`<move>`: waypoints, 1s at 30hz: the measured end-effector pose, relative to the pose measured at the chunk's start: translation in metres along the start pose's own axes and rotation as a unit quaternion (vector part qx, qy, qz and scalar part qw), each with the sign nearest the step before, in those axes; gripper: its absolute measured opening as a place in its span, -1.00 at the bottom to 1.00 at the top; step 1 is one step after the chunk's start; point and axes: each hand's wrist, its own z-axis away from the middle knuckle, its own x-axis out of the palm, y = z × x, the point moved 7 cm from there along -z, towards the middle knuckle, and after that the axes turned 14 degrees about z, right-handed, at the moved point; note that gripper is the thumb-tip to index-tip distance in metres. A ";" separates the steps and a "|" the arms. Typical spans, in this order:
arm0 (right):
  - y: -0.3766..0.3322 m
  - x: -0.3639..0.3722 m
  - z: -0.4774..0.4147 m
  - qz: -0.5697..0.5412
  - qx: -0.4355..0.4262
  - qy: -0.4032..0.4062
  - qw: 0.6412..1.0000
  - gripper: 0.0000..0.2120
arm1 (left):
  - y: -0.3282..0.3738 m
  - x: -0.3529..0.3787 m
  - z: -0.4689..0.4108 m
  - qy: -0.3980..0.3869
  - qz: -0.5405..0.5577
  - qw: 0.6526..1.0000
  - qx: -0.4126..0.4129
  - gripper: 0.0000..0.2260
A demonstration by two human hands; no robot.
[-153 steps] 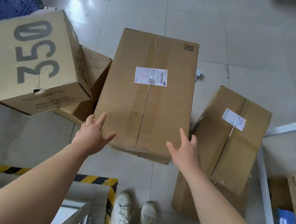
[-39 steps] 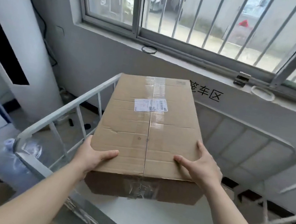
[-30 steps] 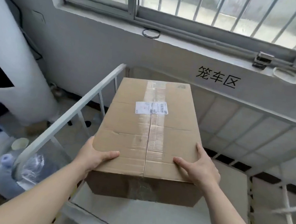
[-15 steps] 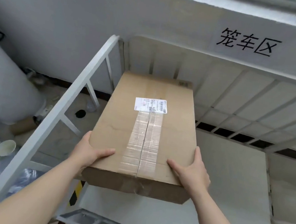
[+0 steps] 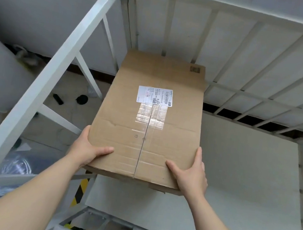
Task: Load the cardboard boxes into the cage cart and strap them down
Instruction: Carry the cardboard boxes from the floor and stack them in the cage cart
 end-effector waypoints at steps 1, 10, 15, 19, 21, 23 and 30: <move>0.000 0.006 -0.001 0.005 0.000 -0.006 1.000 0.10 | -0.004 0.000 -0.003 -0.001 0.001 1.000 -0.004 -0.22; 0.002 0.047 -0.011 0.024 0.008 -0.042 0.999 0.17 | -0.036 0.002 -0.024 -0.006 -0.036 0.998 -0.041 -0.20; 0.006 0.057 -0.014 0.034 0.005 -0.031 0.999 0.17 | -0.051 0.002 -0.030 0.003 -0.069 0.996 -0.064 0.13; 0.009 0.059 -0.015 0.033 -0.001 -0.026 0.999 0.17 | -0.049 0.005 -0.025 0.019 -0.092 0.993 -0.067 0.16; 0.008 0.059 -0.014 0.019 -0.007 -0.030 0.999 0.17 | -0.047 0.006 -0.020 0.038 -0.126 0.989 -0.065 0.11; 0.005 0.056 -0.014 0.011 -0.009 -0.034 0.999 0.15 | -0.039 0.008 -0.013 0.053 -0.178 0.981 -0.055 0.02; -0.008 0.005 0.011 0.075 -0.054 -0.010 0.996 -0.27 | 0.027 0.025 0.034 0.022 -0.344 0.937 0.059 -0.35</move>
